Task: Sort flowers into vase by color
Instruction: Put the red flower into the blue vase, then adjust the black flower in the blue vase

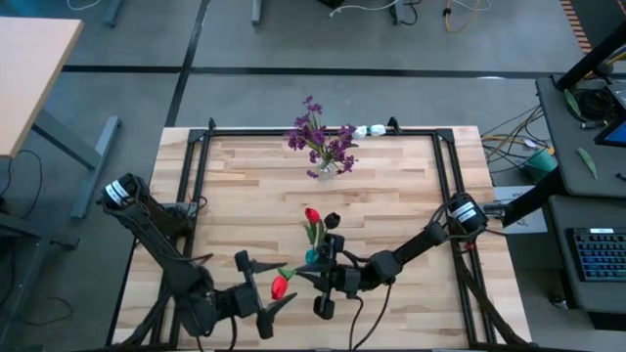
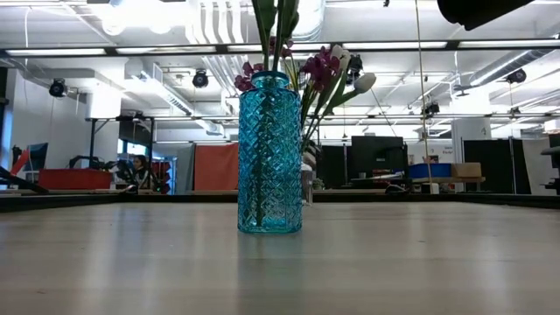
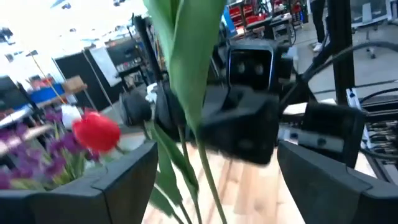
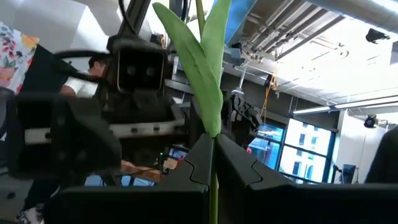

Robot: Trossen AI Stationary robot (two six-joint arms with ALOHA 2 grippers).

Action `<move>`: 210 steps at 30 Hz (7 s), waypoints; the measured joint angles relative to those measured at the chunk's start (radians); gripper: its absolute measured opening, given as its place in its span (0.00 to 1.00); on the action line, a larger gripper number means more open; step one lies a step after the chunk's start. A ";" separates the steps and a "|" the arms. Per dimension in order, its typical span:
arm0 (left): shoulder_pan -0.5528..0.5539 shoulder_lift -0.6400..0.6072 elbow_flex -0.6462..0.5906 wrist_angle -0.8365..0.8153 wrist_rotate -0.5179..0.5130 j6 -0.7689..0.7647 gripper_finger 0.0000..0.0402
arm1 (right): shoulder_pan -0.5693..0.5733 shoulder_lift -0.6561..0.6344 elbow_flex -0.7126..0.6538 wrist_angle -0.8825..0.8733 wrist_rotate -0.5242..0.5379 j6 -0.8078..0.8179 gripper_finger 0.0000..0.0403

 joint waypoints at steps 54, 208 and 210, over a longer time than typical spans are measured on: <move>0.143 0.000 0.131 -0.011 0.079 0.123 0.00 | 0.233 -0.002 0.190 -0.108 0.565 -0.398 0.51; 0.198 0.182 0.169 -0.230 0.094 -0.046 0.01 | 0.183 -0.251 0.205 -1.183 0.147 0.850 0.86; 0.198 0.182 0.169 -0.232 0.096 -0.046 0.01 | 0.185 -0.264 0.205 -1.193 0.127 0.854 0.86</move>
